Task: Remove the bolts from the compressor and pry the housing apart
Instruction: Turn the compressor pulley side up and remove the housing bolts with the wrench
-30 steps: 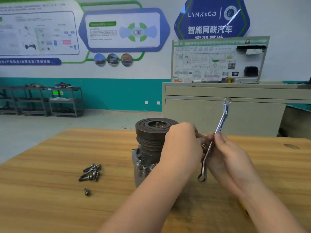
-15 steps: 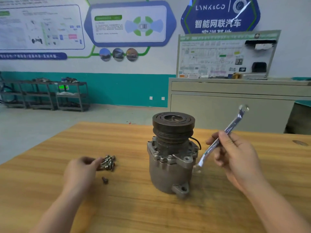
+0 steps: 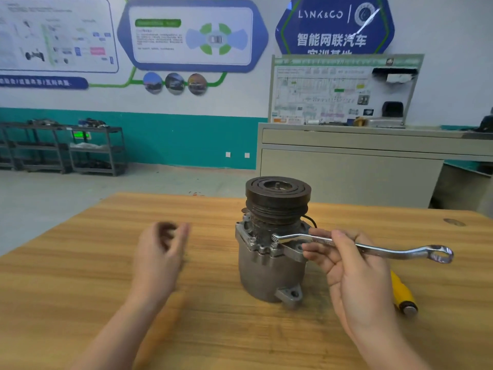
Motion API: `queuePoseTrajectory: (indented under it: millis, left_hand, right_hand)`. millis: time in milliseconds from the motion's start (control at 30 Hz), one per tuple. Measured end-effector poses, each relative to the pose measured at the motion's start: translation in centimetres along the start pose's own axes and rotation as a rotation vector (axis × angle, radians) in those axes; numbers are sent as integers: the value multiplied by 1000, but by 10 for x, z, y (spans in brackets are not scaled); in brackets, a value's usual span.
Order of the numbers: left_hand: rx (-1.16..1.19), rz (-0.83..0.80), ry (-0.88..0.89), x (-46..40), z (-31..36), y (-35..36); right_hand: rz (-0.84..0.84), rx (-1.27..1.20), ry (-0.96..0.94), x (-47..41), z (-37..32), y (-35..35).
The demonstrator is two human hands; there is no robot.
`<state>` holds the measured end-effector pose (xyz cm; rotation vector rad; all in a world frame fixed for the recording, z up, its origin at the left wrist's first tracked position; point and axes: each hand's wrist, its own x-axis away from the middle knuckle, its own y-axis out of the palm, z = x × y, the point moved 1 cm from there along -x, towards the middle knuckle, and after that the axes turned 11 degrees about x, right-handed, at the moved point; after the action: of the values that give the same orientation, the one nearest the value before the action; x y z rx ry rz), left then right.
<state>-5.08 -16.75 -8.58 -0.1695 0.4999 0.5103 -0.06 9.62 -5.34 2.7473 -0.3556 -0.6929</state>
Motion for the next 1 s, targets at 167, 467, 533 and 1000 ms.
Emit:
queuePoseTrajectory:
  millis: [167, 467, 533, 1000]
  left_hand:
    - [114, -889, 113, 1, 35, 67]
    - [160, -706, 112, 13, 28, 84]
    - [104, -634, 109, 21, 35, 85]
    - [-192, -103, -32, 86, 68, 97]
  right_hand:
    - [-4, 131, -95, 10, -6, 8]
    - [161, 195, -200, 36, 0, 22]
    - [297, 128, -195, 42, 2, 28]
    - [715, 61, -74, 11, -9, 12]
